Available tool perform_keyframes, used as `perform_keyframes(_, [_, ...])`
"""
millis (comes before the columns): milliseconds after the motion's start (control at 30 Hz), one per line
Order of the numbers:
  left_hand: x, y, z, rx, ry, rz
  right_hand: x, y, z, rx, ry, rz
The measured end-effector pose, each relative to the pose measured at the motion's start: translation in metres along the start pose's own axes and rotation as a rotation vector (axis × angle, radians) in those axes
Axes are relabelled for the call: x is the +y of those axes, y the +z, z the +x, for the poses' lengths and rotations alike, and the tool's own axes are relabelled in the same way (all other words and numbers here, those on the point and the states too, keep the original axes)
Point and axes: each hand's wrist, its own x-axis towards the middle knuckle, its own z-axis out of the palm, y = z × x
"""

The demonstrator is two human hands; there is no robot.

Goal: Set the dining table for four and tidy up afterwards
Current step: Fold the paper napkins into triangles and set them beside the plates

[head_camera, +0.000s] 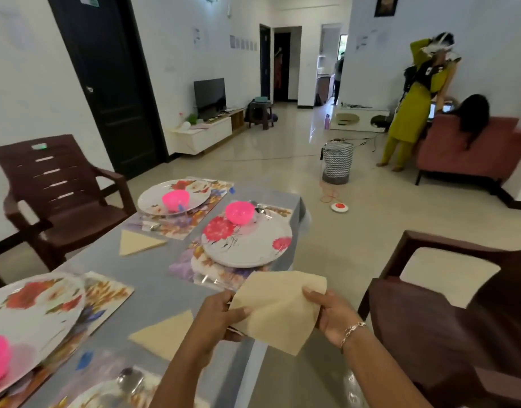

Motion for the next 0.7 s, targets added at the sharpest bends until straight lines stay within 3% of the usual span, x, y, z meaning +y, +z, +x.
perform_keyframes(333, [0.047,0.069,0.168,0.156,0.001,-0.124,-0.139,-0.058,0.138,0.005,-0.067,-0.176])
perform_keyframes(700, [0.081,0.051,0.347,0.304,0.036,-0.192,-0.232,-0.036,0.334,-0.071,-0.141,-0.360])
